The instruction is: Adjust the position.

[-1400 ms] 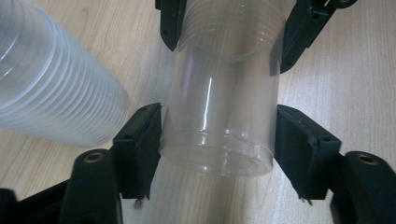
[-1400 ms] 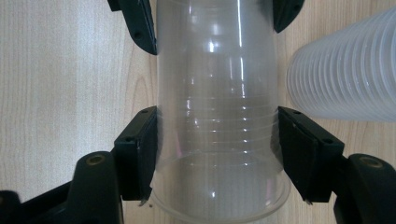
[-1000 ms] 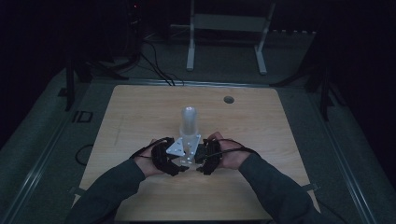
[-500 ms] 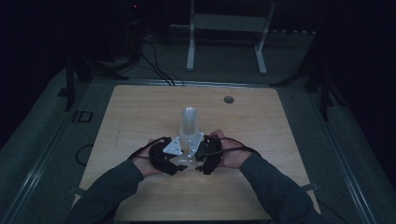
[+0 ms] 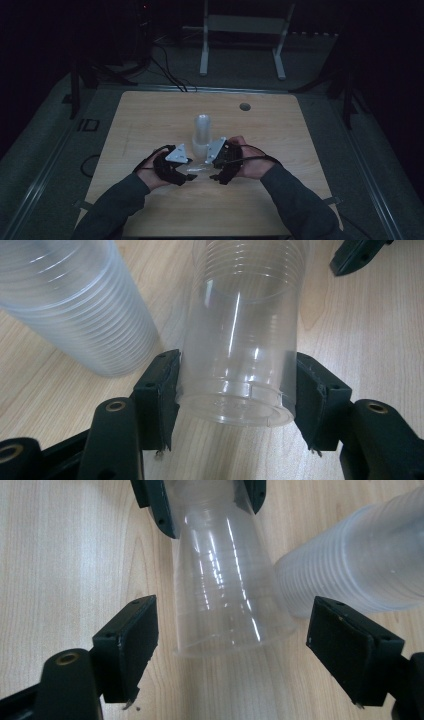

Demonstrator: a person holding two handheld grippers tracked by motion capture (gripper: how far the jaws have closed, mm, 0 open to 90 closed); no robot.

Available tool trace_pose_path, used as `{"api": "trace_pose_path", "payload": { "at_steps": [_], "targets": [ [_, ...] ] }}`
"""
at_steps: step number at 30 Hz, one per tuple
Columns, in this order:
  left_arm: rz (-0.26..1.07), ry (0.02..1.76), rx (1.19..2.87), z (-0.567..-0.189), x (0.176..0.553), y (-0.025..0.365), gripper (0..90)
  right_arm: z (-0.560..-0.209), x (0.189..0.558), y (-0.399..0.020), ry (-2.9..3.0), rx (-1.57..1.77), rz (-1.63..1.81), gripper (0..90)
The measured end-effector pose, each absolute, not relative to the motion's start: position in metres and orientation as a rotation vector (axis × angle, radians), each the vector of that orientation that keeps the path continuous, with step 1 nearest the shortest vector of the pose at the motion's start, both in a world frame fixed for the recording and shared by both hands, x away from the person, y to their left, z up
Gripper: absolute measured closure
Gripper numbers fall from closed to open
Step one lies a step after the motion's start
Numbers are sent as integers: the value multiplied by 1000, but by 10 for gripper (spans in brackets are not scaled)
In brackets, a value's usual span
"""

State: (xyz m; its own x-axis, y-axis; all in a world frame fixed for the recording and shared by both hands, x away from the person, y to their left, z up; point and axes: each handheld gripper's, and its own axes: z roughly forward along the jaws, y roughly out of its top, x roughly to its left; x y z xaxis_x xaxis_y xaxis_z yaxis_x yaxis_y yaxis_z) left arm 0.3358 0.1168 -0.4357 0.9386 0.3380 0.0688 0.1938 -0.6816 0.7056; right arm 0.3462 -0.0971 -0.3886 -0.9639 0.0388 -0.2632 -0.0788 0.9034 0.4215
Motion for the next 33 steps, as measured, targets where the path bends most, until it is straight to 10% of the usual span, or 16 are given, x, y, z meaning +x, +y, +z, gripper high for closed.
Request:
{"api": "trace_pose_path", "payload": {
  "at_steps": [33],
  "targets": [
    [291,509,2126,-435,327,151,417,-389,351,-126,2746,134,803,206]
  ]
}}
